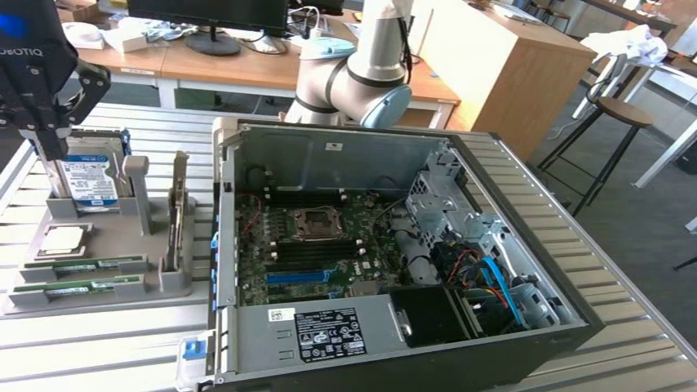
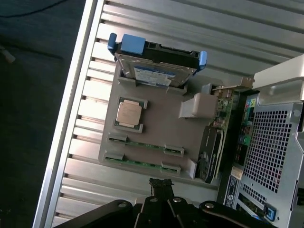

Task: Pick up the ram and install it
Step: 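Pick up the ram and move it above insertion slot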

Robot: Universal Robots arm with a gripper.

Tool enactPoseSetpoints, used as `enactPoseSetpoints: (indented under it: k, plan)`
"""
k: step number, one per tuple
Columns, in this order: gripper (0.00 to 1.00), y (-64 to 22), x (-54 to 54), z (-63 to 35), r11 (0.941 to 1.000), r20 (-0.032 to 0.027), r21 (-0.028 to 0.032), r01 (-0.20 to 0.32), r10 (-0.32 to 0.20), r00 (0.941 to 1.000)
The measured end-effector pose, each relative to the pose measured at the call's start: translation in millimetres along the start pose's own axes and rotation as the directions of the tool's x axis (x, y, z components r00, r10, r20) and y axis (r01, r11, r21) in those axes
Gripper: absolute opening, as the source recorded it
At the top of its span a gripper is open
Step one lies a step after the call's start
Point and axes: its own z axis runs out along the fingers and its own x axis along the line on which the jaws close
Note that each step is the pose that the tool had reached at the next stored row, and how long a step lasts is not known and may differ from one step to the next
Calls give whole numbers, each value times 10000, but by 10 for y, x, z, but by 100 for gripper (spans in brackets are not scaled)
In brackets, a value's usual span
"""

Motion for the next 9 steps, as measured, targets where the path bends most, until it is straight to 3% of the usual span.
enactPoseSetpoints:
  k: [4,9]
  plan:
    - [10,0,0,1,9978,-22,-17,664,-664,9978]
    - [10,0,0,3,9893,-47,-39,1460,-1461,9893]
